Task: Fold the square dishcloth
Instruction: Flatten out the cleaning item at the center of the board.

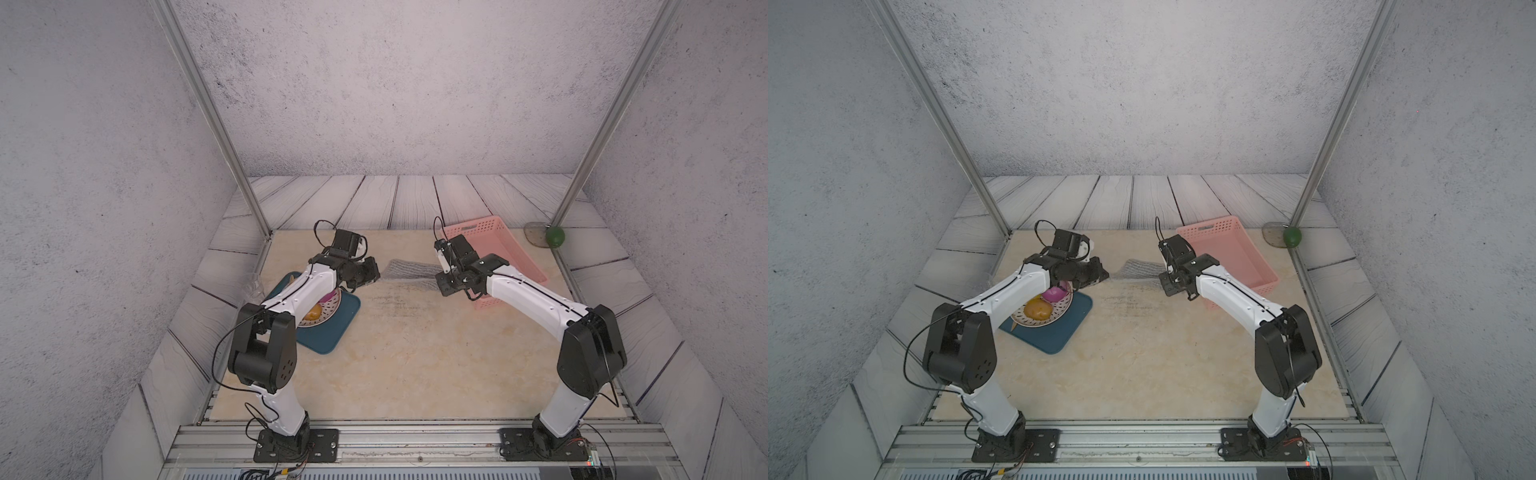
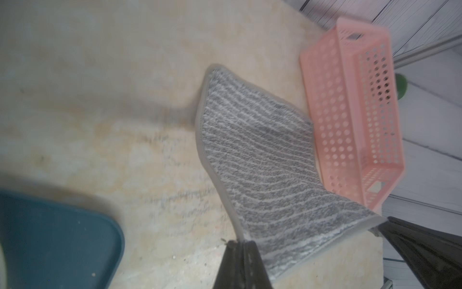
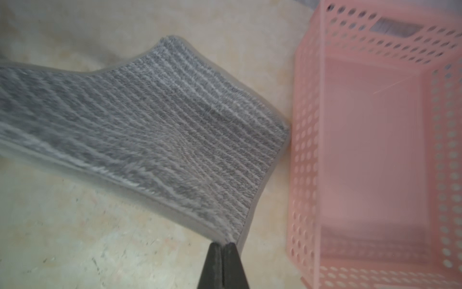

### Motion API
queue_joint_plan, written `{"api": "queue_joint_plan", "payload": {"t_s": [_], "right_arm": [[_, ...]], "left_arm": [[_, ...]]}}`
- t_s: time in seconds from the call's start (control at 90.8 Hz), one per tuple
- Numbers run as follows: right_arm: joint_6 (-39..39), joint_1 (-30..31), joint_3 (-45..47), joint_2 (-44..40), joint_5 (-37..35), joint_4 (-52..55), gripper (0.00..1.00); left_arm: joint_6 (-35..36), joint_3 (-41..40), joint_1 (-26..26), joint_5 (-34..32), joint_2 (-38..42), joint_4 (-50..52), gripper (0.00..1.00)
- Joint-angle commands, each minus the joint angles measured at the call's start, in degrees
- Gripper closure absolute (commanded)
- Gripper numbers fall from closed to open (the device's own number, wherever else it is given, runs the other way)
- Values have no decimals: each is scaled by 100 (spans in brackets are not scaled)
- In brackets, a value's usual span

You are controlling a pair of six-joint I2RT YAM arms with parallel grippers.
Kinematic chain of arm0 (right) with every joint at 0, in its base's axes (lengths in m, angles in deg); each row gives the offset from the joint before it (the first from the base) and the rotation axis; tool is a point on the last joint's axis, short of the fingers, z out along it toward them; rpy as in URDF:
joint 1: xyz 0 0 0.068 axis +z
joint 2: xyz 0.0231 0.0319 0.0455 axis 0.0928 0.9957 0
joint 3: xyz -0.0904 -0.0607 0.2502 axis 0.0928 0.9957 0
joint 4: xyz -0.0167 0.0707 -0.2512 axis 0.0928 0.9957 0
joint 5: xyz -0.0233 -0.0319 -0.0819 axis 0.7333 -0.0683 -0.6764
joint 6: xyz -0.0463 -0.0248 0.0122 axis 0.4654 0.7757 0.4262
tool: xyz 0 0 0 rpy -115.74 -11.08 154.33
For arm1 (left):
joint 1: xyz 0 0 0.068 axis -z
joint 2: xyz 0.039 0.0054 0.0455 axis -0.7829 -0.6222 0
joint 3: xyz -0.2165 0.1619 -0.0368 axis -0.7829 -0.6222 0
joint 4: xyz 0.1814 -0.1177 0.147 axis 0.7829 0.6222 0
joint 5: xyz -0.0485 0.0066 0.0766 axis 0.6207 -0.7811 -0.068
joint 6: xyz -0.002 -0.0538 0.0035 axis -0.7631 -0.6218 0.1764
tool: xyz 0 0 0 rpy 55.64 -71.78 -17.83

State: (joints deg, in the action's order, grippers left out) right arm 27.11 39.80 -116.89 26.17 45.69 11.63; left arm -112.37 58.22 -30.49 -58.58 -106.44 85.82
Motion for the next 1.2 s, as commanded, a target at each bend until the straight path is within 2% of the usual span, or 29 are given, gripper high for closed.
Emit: {"api": "queue_joint_plan", "payload": {"t_s": [0.0, 0.275, 0.495, 0.528, 0.561, 0.594, 0.672, 0.738, 0.87, 0.947, 1.057, 1.189], "right_arm": [[-626, 316, 721, -531, 229, -256, 100], [-1384, 753, 2266, -1226, 317, -332, 100], [-1674, 782, 2803, -1546, 458, -284, 100], [-1700, 780, 2848, -1540, 468, -274, 97], [-1720, 780, 2889, -1527, 468, -265, 95], [-1747, 780, 2916, -1503, 460, -245, 93], [-1865, 780, 2953, -1435, 337, -151, 87], [-1995, 779, 2956, -1417, 187, -34, 76], [-2220, 784, 2968, -1633, -13, 147, 58], [-2380, 773, 2925, -1834, -216, 254, 56], [-2589, 768, 2811, -2086, -673, 352, 55], [-2793, 770, 2658, -2255, -1230, 293, 56]], "left_arm": [[-201, -806, 390, -545, 432, -477, 100], [-779, -2357, 1482, -1575, 1297, -509, 100], [-1069, -2877, 1891, -1907, 1729, -437, 100], [-1107, -2937, 1940, -1900, 1766, -449, 100], [-1156, -2995, 1992, -1877, 1786, -473, 95], [-1208, -3052, 2058, -1852, 1819, -534, 86], [-1294, -3152, 2226, -1808, 1861, -635, 58], [-1342, -3161, 2331, -1802, 1875, -606, 36], [-1350, -3122, 2387, -2050, 2193, -359, 8], [-1235, -2992, 2387, -2334, 2486, -159, 0], [-982, -2613, 2379, -2989, 2677, 234, 0], [-552, -1987, 2373, -3657, 2532, 629, 0]]}}
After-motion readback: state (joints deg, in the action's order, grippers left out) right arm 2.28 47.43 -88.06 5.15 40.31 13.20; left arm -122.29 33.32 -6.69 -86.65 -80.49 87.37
